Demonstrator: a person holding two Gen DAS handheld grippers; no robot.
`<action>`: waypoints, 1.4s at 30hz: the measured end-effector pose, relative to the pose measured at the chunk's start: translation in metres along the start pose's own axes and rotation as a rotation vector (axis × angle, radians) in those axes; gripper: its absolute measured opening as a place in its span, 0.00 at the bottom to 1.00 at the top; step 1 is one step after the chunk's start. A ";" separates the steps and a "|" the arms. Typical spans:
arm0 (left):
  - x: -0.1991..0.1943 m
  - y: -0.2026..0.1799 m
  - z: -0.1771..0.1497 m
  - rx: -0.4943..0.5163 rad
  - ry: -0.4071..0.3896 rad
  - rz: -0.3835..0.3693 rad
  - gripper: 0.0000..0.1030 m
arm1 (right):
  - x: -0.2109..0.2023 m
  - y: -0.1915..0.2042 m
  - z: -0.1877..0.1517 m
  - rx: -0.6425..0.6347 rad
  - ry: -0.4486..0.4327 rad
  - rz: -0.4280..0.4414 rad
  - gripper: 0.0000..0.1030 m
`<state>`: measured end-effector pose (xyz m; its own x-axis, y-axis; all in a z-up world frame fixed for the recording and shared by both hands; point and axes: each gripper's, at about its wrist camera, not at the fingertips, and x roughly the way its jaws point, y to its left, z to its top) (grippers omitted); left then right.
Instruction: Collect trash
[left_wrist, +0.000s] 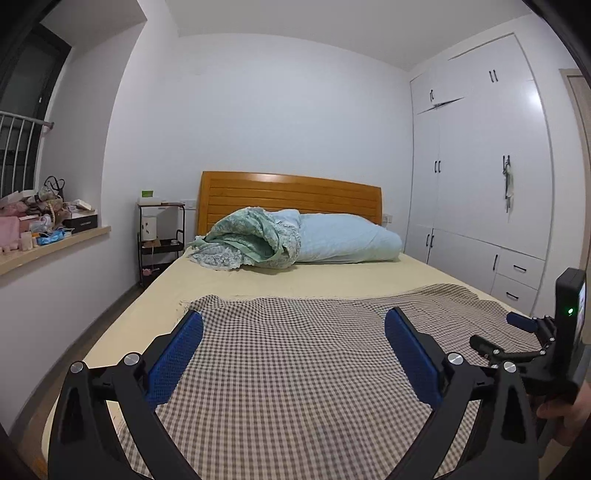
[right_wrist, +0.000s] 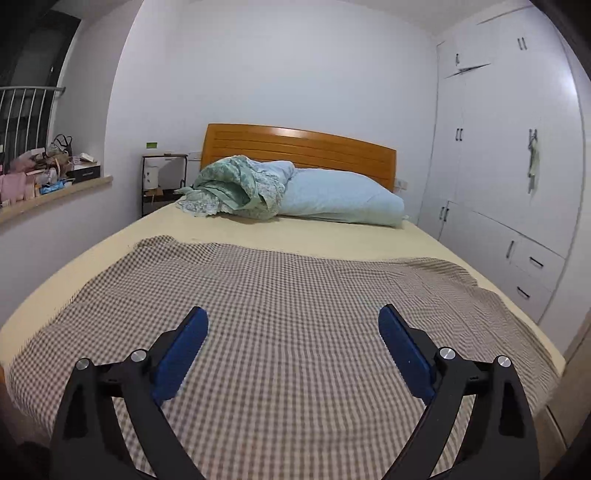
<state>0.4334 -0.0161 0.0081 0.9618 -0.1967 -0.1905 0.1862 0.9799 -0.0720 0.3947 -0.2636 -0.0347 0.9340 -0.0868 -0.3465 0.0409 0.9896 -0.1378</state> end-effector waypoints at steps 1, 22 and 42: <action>-0.015 -0.003 -0.002 -0.002 -0.007 -0.007 0.93 | -0.011 -0.001 -0.005 0.010 -0.005 0.001 0.87; -0.222 -0.025 -0.062 0.024 0.010 0.002 0.93 | -0.166 0.025 -0.077 0.097 0.035 0.012 0.87; -0.438 -0.068 -0.124 0.056 -0.013 0.071 0.93 | -0.372 0.032 -0.157 0.030 -0.083 0.018 0.87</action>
<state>-0.0256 -0.0004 -0.0253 0.9755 -0.1263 -0.1802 0.1277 0.9918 -0.0034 -0.0068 -0.2172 -0.0557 0.9609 -0.0604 -0.2703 0.0332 0.9940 -0.1040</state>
